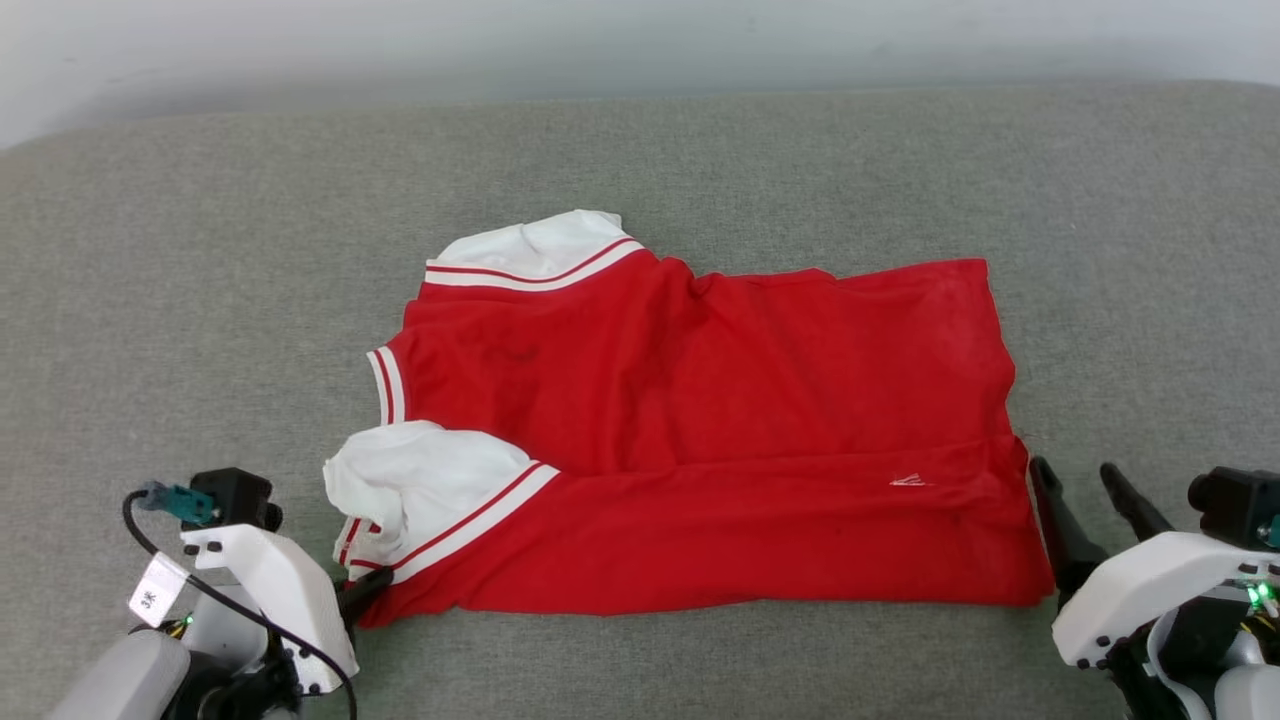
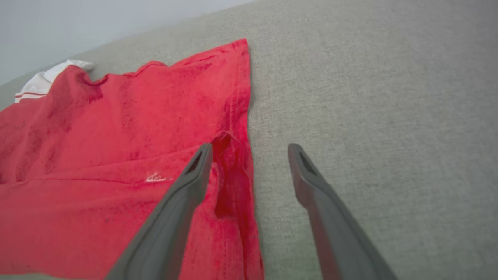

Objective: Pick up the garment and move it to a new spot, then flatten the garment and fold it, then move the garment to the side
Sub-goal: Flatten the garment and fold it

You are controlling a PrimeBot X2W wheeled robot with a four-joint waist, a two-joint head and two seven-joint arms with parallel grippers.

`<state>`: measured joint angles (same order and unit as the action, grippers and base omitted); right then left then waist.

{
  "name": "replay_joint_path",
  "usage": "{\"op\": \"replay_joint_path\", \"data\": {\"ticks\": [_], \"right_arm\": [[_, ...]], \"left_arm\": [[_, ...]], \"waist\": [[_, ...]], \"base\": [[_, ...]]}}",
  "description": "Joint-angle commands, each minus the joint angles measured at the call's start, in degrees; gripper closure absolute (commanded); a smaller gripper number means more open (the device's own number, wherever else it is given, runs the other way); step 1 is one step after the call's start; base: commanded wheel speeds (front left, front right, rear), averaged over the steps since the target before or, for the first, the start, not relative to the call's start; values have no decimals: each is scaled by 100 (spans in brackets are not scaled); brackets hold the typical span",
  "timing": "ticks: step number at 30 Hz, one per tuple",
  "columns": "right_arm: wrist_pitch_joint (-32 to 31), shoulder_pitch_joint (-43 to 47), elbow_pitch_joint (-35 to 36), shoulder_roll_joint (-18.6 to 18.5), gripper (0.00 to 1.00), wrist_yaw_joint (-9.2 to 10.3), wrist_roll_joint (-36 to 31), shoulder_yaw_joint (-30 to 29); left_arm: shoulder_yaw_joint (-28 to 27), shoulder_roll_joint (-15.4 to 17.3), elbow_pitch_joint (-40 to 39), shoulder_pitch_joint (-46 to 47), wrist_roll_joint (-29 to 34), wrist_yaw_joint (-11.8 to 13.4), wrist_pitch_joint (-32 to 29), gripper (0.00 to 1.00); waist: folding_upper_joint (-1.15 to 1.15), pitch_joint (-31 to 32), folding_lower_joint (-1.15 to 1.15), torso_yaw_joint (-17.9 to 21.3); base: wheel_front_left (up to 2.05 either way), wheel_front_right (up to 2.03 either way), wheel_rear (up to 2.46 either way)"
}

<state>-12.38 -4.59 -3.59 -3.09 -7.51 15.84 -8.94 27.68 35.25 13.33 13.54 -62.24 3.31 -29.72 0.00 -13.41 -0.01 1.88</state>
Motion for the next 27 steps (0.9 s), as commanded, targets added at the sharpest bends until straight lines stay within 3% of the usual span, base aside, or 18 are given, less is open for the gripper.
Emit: {"op": "replay_joint_path", "data": {"ticks": [1,10,20,21,22,27], "right_arm": [[-187,-26,-28,-43,0,5,82,-13],[-2374,-16,99,-382,0,5,206,-95],[-3451,-139,-173,-376,0,5,303,254],[-3679,-127,-366,-309,56,4,372,353],[-3688,-136,-403,-285,100,3,423,368],[-3556,-282,-385,-347,100,4,481,314]], "left_arm": [[263,-188,168,-185,35,-47,-77,100],[82,-24,-164,113,390,-167,499,100],[56,106,-825,148,552,26,558,100],[53,95,-912,109,551,68,577,100],[51,87,-923,97,546,79,587,100],[30,69,-960,-6,538,108,687,100]], "waist": [[0,47,1,-42],[0,245,1,-229],[0,-4,1,-361],[0,-45,1,-364],[0,-50,1,-364],[0,92,1,-345]], "base": [[0,0,0],[0,0,0],[0,0,0],[0,0,0],[0,0,0],[0,0,0]]}}
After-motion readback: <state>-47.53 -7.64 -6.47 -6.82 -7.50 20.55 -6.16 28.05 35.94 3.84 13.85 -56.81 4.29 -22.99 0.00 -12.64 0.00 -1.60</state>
